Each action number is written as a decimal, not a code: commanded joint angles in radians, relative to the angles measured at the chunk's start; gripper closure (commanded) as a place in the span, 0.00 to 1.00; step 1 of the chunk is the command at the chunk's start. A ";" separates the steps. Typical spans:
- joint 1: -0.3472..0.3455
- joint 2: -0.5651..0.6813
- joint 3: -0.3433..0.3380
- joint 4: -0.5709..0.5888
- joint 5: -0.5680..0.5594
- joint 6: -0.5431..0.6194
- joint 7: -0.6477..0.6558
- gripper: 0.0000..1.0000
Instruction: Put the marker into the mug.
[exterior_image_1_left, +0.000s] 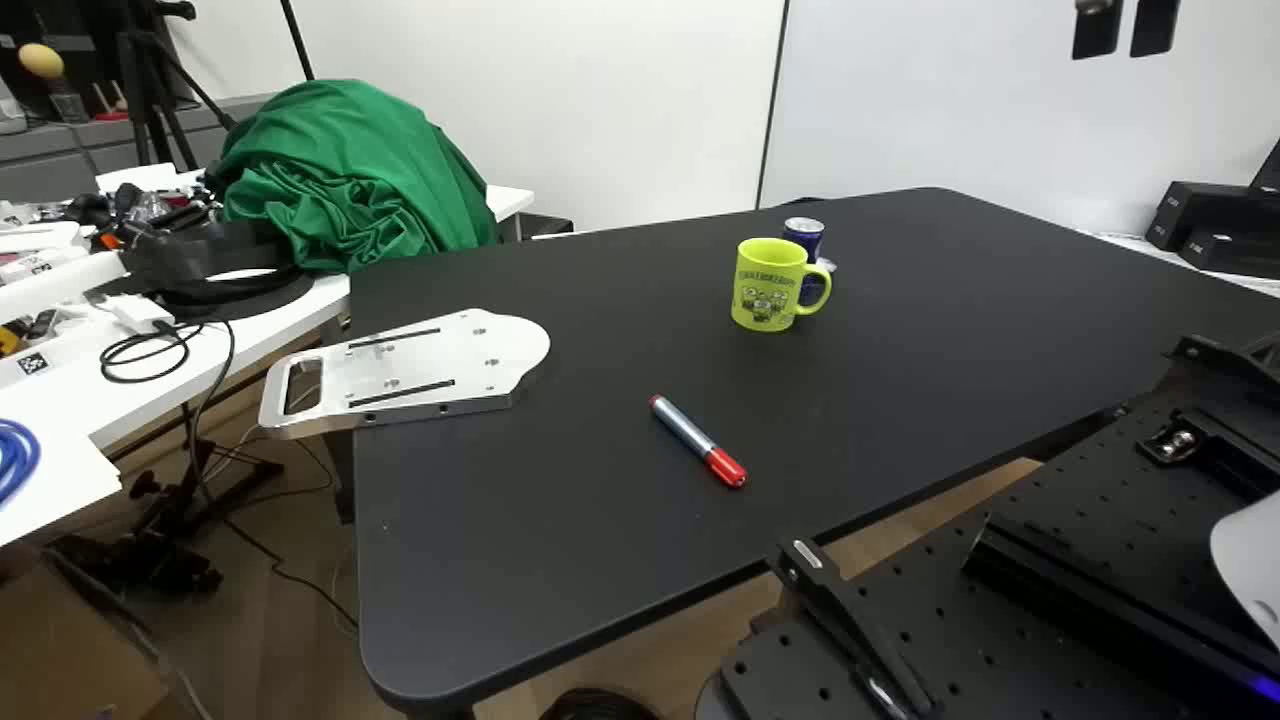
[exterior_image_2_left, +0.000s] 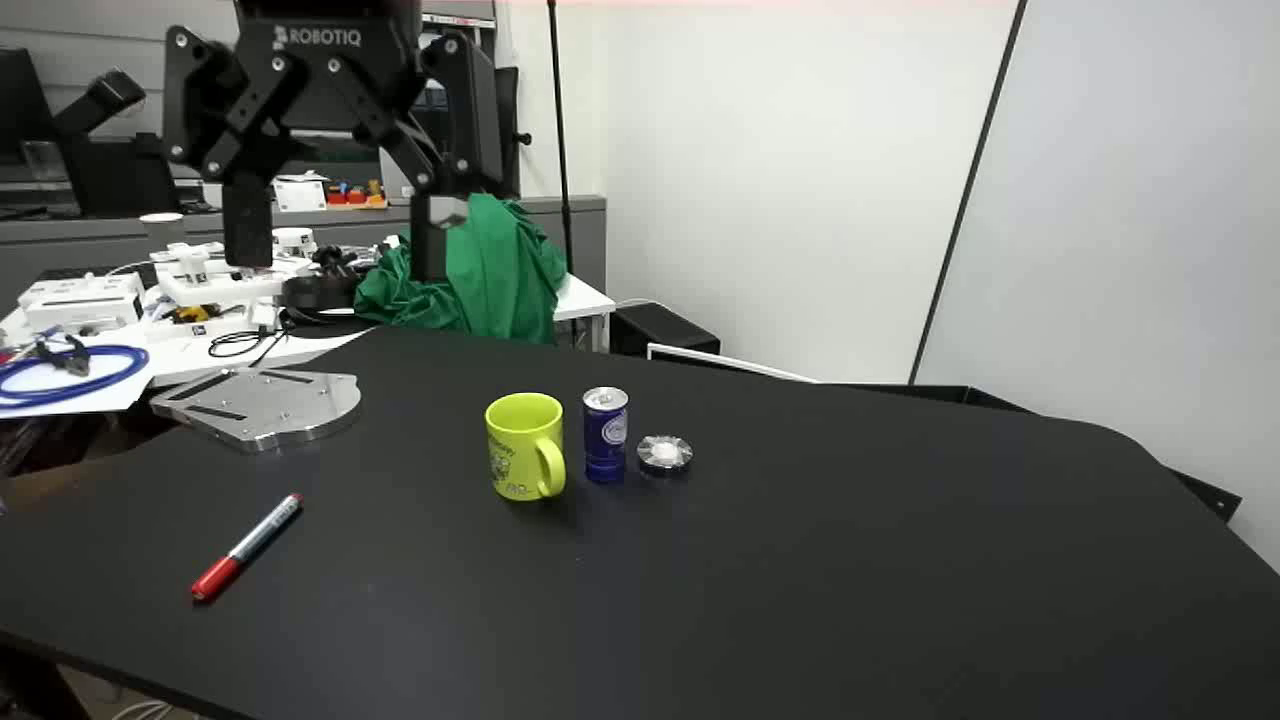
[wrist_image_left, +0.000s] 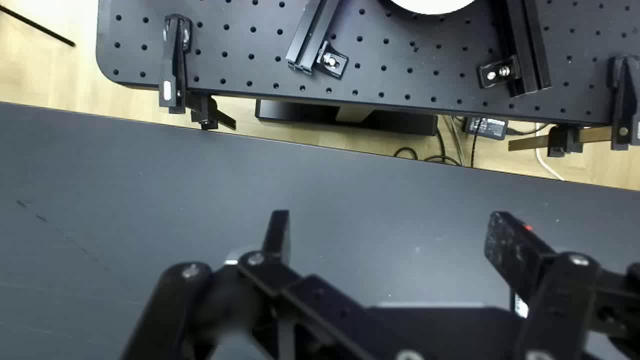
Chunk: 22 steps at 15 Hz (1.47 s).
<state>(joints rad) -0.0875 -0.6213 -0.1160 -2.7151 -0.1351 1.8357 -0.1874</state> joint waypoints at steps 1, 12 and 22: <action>0.003 0.000 -0.002 0.002 -0.001 -0.003 0.002 0.00; 0.065 0.033 0.012 -0.017 0.058 0.110 -0.022 0.00; 0.328 0.374 0.223 -0.066 0.219 0.722 0.035 0.00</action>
<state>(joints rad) 0.2129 -0.3783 0.0262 -2.7822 0.0817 2.3832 -0.2289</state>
